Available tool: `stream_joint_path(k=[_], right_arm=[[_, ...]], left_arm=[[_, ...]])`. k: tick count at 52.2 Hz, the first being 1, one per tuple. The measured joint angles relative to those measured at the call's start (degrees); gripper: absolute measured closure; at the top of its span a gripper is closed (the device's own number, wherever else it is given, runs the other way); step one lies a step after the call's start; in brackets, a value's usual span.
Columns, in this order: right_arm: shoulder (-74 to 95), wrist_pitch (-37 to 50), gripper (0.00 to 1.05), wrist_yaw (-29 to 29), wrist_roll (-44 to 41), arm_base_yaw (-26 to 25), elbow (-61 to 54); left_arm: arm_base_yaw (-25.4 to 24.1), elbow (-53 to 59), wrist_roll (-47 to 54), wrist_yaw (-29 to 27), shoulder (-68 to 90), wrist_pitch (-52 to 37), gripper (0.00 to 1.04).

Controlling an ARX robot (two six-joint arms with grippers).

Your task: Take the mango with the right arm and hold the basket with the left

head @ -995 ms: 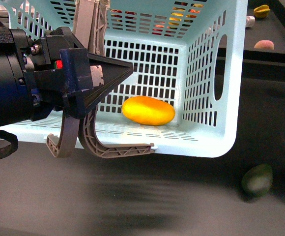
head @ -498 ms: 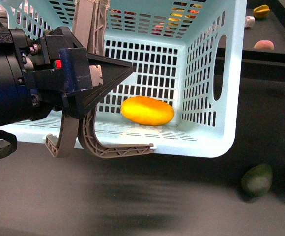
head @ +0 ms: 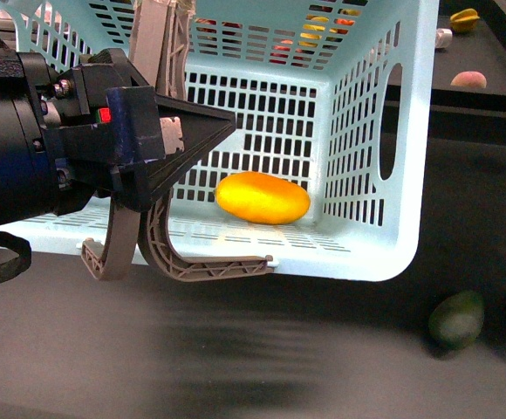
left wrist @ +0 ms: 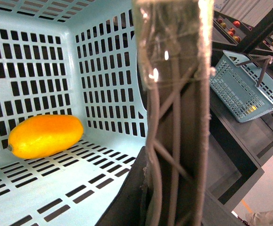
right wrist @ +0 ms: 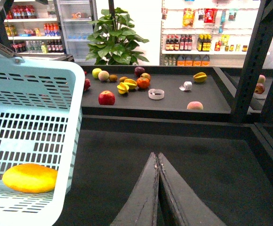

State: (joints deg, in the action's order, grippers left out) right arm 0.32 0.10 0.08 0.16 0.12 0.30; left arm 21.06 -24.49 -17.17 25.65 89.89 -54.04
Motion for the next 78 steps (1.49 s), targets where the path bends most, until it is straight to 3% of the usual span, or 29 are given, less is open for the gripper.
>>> stream_joint_path(k=[6, 30, 39, 49, 55, 71, 78], right_arm=[[0.0, 0.0, 1.02, 0.0, -0.1, 0.0, 0.0], [0.0, 0.0, 0.31, 0.0, -0.1, 0.0, 0.0], [0.0, 0.0, 0.06, -0.1, 0.0, 0.0, 0.0], [-0.1, 0.0, 0.08, -0.1, -0.1, 0.0, 0.0], [-0.1, 0.0, 0.08, -0.1, -0.1, 0.0, 0.0], [-0.1, 0.0, 0.08, -0.1, -0.1, 0.0, 0.0], [-0.1, 0.0, 0.08, -0.1, -0.1, 0.0, 0.0]], left_arm=[[0.0, 0.0, 0.0, 0.0, 0.0, 0.0, 0.96], [0.0, 0.0, 0.0, -0.3, 0.0, 0.0, 0.96], [1.0, -2.6, -4.0, -20.4, 2.9, -0.1, 0.96], [-2.3, -10.7, -14.8, -33.2, 8.0, 3.1, 0.96], [-4.6, -15.3, -22.9, -38.0, 10.4, 7.1, 0.96], [-7.3, -25.7, -45.8, -42.7, 18.0, 16.1, 0.96], [-7.8, -27.6, -51.2, -45.3, 20.2, 17.2, 0.97]])
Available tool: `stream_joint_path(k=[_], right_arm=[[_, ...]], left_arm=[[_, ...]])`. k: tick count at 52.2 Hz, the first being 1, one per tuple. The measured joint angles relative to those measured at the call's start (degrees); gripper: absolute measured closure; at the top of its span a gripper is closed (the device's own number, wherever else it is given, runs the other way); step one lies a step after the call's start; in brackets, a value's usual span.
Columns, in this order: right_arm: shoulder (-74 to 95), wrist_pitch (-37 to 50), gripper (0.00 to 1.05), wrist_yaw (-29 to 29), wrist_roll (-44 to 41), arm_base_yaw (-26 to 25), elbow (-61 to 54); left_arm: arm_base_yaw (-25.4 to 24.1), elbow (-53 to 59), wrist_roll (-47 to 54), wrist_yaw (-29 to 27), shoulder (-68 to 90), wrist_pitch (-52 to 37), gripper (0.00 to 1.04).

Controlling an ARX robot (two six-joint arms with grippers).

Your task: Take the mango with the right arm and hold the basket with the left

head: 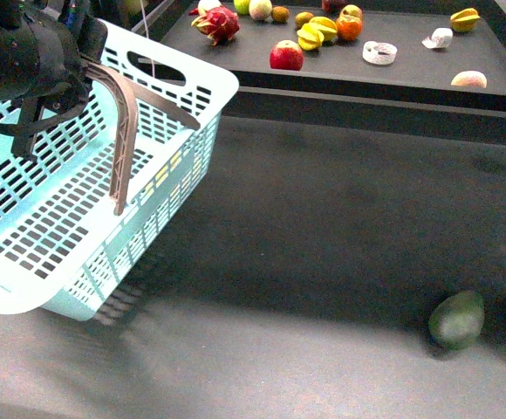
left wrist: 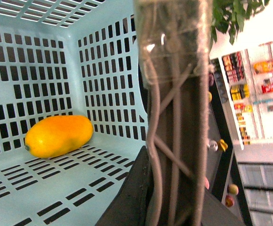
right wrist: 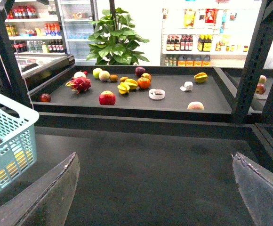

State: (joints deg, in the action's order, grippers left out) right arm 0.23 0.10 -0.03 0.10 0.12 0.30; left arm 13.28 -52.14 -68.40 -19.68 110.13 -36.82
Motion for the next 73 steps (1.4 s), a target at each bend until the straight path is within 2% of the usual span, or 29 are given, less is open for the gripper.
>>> stream_joint_path(k=[15, 25, 37, 41, 45, 48, 50, 62, 73], right_arm=[[0.0, 0.0, 0.08, 0.0, 0.0, 0.0, 0.0], [0.0, 0.0, 0.08, 0.0, 0.0, 0.0, 0.0], [0.0, 0.0, 0.08, 0.0, 0.0, 0.0, 0.0], [0.0, 0.0, 0.08, 0.0, 0.0, 0.0, 0.0], [0.0, 0.0, 0.08, 0.0, 0.0, 0.0, 0.0], [0.0, 0.0, 0.08, 0.0, 0.0, 0.0, 0.0], [0.0, 0.0, 0.08, 0.0, 0.0, 0.0, 0.0], [0.0, 0.0, 0.08, 0.0, 0.0, 0.0, 0.0], [0.0, 0.0, 0.08, 0.0, 0.0, 0.0, 0.0]], left_arm=[[-2.1, -3.0, -9.6, -4.2, 7.4, -0.2, 0.97], [-1.7, -6.2, -11.8, -3.6, 9.4, 0.8, 0.97], [-1.2, -6.6, -11.1, -3.6, 8.8, 2.4, 0.51], [-1.4, -4.9, -9.8, -2.8, 7.8, 2.1, 0.38], [-2.1, -0.4, -6.6, -1.2, 4.5, 0.0, 0.18], [-2.9, 2.5, -4.2, -0.4, 1.9, -1.6, 0.08], [-3.4, 4.1, -3.0, 0.3, 0.5, -2.4, 0.04], [-9.2, 19.9, 8.8, 4.4, -14.3, -9.2, 0.06], [-15.0, 30.8, 14.7, 9.6, -31.5, -7.1, 0.06]])
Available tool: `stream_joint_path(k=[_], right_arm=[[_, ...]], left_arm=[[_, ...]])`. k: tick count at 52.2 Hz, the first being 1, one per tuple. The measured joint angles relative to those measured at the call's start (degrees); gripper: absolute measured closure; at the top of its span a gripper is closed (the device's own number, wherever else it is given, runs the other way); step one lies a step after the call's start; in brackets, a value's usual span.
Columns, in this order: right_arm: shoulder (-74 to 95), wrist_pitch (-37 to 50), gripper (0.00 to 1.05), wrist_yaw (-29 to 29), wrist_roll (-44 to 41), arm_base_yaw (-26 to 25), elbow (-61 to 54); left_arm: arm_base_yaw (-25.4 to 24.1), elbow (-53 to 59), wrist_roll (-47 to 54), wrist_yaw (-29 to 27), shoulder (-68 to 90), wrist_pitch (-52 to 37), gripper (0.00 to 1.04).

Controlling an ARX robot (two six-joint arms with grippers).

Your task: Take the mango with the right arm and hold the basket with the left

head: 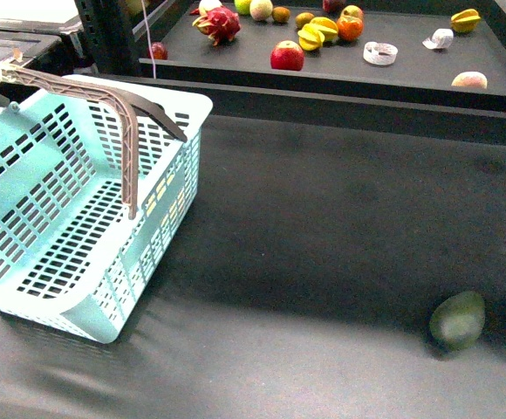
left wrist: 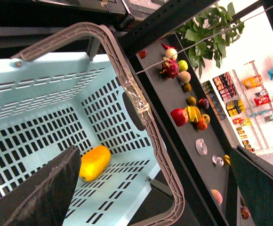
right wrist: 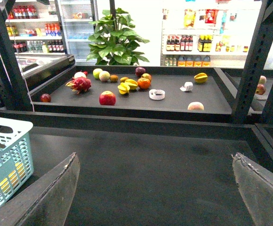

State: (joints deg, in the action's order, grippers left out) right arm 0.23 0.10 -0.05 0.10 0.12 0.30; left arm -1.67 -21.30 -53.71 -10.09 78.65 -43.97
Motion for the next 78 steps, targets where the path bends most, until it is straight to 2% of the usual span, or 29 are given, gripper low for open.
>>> stream_joint_path(k=[12, 23, 25, 29, 35, 38, 42, 45, 48, 78], right_arm=[[0.0, 0.0, 0.08, 0.0, 0.0, 0.0, 0.0], [0.0, 0.0, 0.08, 0.0, 0.0, 0.0, 0.0], [0.0, 0.0, 0.08, 0.0, 0.0, 0.0, 0.0], [0.0, 0.0, 0.08, 0.0, 0.0, 0.0, 0.0], [0.0, 0.0, 0.08, 0.0, 0.0, 0.0, 0.0], [0.0, 0.0, 0.08, 0.0, 0.0, 0.0, 0.0], [0.0, 0.0, 0.08, 0.0, 0.0, 0.0, 0.0], [0.0, 0.0, 0.08, 0.0, 0.0, 0.0, 0.0], [0.0, 0.0, 0.08, 0.0, 0.0, 0.0, 0.0], [0.0, 0.0, 0.08, 0.0, 0.0, 0.0, 0.0]], left_arm=[[-4.8, 7.3, 3.1, 0.7, -17.0, 7.3, 0.06], [-5.1, 7.3, 4.5, 1.5, -17.6, 7.0, 0.06], [-6.4, 9.2, 11.4, 9.0, -16.5, 0.3, 0.14], [-6.4, 12.3, 26.9, 16.6, -17.0, -6.9, 0.29], [-4.8, 15.5, 45.8, 16.4, -21.6, -6.9, 0.54], [-4.3, 17.2, 49.1, 15.7, -22.3, -8.5, 0.65], [-3.4, 18.7, 51.0, 15.0, -24.6, -6.2, 0.79], [-0.9, 19.3, 51.8, 11.2, -27.5, -3.9, 0.90], [0.7, 19.7, 52.2, 10.3, -30.7, -1.6, 1.01], [1.5, 20.1, 53.2, 10.1, -55.3, 20.6, 1.01]])
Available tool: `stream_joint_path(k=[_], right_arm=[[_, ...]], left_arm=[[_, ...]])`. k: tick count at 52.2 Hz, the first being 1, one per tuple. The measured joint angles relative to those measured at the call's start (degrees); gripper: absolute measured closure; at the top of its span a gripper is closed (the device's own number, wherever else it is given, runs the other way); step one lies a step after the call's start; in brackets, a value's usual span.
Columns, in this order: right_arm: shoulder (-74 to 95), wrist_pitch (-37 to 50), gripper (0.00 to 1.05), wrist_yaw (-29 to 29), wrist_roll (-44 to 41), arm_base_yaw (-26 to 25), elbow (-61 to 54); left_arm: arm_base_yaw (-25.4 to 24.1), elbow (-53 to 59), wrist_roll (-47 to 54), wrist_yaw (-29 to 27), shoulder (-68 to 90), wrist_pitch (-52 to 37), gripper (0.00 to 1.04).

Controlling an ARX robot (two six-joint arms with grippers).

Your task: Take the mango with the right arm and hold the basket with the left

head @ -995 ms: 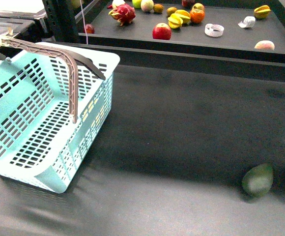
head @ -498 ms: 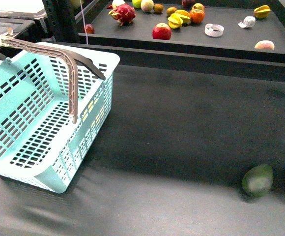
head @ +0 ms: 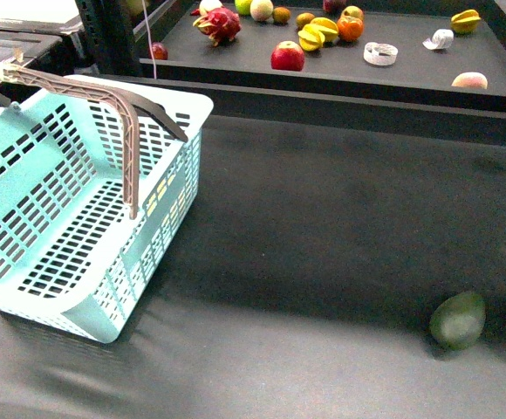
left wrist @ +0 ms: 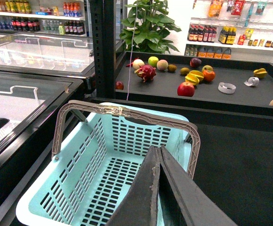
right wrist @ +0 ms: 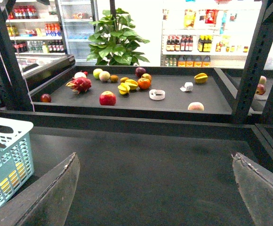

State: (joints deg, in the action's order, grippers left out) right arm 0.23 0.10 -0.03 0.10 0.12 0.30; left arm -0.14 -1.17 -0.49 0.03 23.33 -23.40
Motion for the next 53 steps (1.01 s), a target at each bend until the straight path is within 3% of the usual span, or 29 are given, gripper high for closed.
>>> stream_joint_path(k=[30, 34, 53], right_arm=[[0.0, 0.0, 0.08, 0.0, 0.0, 0.0, 0.0], [0.0, 0.0, 0.08, 0.0, 0.0, 0.0, 0.0], [0.0, 0.0, 0.08, 0.0, 0.0, 0.0, 0.0]], left_arm=[[0.0, 0.0, 0.0, 0.0, -13.3, 13.2, 1.01], [0.0, 0.0, 0.0, 0.0, -21.0, 22.5, 1.01], [0.0, 0.0, 0.0, 0.0, -23.1, 23.3, 1.01]])
